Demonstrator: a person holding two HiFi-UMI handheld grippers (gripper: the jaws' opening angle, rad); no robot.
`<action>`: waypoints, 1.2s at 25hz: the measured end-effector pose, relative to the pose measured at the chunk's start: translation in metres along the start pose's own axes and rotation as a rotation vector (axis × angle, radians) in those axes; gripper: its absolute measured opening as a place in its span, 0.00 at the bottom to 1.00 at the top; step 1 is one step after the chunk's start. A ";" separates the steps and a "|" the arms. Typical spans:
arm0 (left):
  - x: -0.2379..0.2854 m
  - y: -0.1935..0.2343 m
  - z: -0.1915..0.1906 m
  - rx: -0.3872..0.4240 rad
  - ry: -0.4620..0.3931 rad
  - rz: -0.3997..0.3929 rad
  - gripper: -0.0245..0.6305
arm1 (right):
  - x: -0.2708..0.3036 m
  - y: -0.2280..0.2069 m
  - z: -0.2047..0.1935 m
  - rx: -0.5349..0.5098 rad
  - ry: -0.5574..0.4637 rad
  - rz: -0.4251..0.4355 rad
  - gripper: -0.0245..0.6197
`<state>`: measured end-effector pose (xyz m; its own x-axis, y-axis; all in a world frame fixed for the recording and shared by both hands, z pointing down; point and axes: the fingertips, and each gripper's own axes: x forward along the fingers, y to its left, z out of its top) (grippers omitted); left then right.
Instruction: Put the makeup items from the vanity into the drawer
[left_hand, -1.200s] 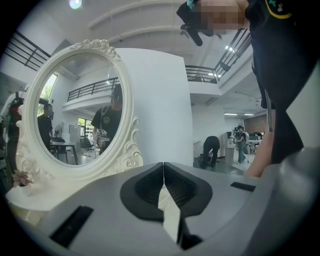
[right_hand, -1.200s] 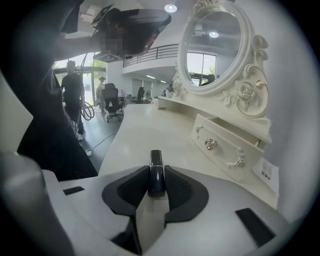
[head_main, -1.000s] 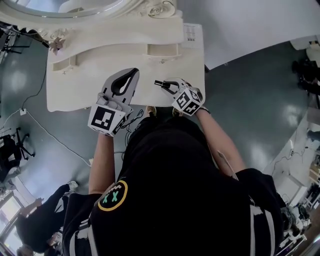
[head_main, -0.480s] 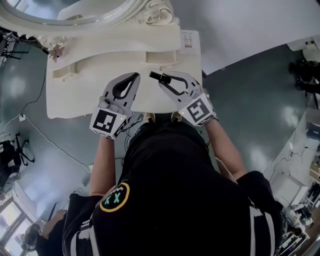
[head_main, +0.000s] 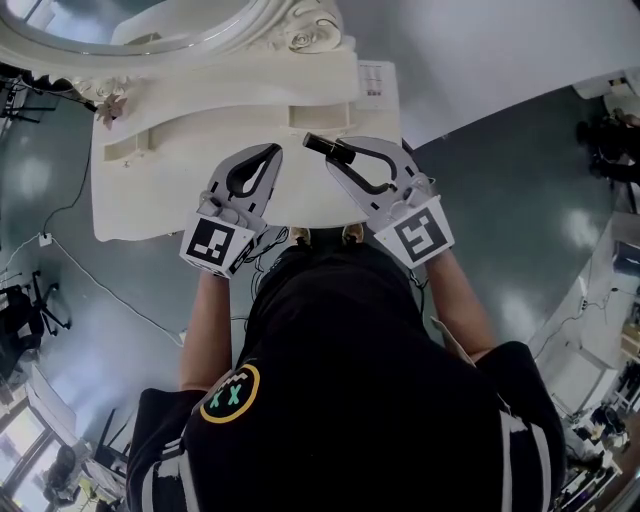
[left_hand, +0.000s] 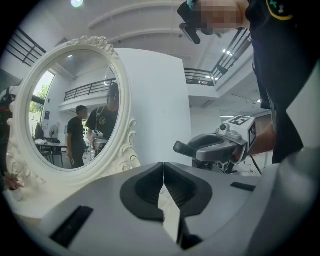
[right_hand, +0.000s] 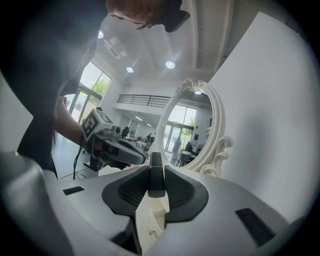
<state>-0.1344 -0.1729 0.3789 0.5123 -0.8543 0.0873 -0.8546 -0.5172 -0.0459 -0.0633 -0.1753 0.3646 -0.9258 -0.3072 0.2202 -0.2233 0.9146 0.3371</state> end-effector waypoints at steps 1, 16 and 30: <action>0.000 0.000 0.000 0.000 0.001 0.000 0.07 | 0.000 0.000 0.000 0.001 -0.001 0.000 0.22; -0.005 0.008 -0.001 0.000 0.003 0.012 0.07 | 0.047 -0.039 -0.016 -0.038 -0.004 0.007 0.22; -0.010 0.017 -0.004 -0.001 0.017 0.040 0.07 | 0.108 -0.038 -0.171 0.076 0.298 0.139 0.22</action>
<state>-0.1544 -0.1725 0.3817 0.4766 -0.8731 0.1024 -0.8743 -0.4830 -0.0484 -0.1026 -0.2878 0.5325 -0.8217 -0.2310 0.5209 -0.1335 0.9668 0.2181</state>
